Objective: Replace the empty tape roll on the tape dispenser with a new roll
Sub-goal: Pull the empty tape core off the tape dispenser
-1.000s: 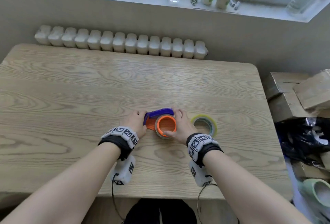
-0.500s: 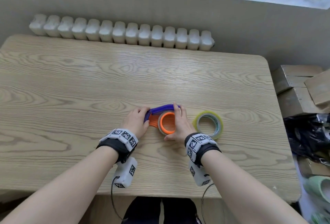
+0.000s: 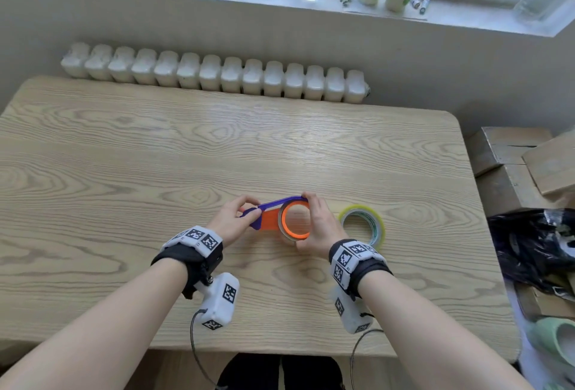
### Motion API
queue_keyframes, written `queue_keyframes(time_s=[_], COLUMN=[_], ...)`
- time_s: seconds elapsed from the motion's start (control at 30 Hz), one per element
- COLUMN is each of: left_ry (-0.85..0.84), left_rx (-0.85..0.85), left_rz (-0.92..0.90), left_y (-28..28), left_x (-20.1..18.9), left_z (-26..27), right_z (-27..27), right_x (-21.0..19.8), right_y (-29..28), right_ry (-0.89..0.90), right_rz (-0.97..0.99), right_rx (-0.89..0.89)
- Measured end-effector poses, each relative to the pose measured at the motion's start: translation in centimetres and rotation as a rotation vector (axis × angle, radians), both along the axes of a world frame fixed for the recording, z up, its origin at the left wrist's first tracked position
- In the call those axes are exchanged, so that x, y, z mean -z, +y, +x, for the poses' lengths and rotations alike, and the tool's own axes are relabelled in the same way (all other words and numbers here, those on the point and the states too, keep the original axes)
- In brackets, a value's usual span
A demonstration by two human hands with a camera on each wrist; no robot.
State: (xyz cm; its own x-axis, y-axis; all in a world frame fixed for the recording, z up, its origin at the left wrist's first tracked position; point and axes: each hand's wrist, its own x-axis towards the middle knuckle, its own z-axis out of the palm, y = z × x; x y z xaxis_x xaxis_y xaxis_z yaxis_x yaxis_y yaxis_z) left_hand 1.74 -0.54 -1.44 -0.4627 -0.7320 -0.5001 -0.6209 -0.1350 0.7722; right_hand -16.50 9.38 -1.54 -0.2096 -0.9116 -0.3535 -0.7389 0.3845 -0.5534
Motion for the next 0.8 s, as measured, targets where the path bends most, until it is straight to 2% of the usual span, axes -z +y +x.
queue_keyframes(time_s=[0.13, 0.33, 0.53, 0.7, 0.8], left_ry=[-0.002, -0.038, -0.194, -0.318, -0.352], left_rx=[-0.046, 0.017, 0.110, 0.158, 0.152], left_rz=[0.021, -0.060, -0.262, -0.553, -0.645], left_y=[-1.0, -2.8, -4.1, -4.3, -4.4], left_x=[-2.1, -7.3, -12.0, -15.3, -16.5], left_z=[-0.7, -2.2, -3.8, -4.6, -4.8], right_z=[-0.7, -2.3, -2.9, -3.6, -3.8], right_x=[-2.5, -7.0, -10.9, -12.7, -13.4], right_y=[-0.2, -1.3, -2.6, -3.5, -3.8], right_ry=[0.007, 0.040, 0.090, 0.064, 0.060], right_rz=[-0.078, -0.225, -0.356, -0.432, -0.466], right_rx=[0.001, -0.047, -0.077, -0.012, 0.015])
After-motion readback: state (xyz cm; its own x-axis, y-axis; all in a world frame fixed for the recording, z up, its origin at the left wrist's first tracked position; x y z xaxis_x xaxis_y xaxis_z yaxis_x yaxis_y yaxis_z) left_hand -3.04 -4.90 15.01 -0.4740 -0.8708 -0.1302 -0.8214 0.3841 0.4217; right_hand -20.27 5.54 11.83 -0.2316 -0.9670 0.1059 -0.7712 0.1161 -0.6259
